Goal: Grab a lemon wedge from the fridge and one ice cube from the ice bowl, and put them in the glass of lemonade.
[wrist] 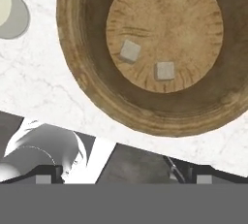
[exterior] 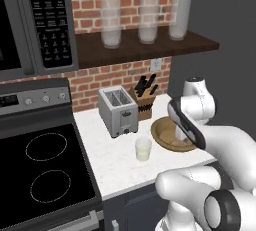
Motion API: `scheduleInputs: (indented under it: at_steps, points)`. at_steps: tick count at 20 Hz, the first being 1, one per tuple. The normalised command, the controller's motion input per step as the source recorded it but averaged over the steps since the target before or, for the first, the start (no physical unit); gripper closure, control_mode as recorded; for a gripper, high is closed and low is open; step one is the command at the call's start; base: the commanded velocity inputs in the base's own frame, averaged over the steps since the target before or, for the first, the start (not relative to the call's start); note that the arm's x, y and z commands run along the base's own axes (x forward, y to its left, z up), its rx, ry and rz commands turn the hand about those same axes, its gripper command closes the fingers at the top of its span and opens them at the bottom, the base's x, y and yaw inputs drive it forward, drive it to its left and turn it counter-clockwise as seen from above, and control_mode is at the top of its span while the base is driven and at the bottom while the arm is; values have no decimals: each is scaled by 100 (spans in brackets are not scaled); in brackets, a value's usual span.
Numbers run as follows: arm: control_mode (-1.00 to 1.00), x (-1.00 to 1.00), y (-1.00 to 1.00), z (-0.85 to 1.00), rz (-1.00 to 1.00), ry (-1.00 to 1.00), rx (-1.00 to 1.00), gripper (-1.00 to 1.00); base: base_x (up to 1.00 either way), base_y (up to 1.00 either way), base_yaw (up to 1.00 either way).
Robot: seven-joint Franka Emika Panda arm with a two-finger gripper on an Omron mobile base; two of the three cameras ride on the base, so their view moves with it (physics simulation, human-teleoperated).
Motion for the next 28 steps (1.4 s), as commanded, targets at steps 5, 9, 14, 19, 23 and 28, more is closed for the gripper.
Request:
scheduleInputs:
  at_steps: [5,9,14,19,23,28]
  points:
    - [-100,9,-14,-26,0,0,0,-100,0,0,0]
    - [-100,18,-1,-27,0,0,0,-100,0,0,0]
    - [-100,24,0,-29,0,0,0,-100,0,0,0]
    - [-100,20,0,-23,0,0,0,-100,0,0,0]
    - [-100,12,-4,-18,0,0,0,-100,0,0,0]
    - [-100,5,-10,-17,0,0,0,-100,0,0,0]
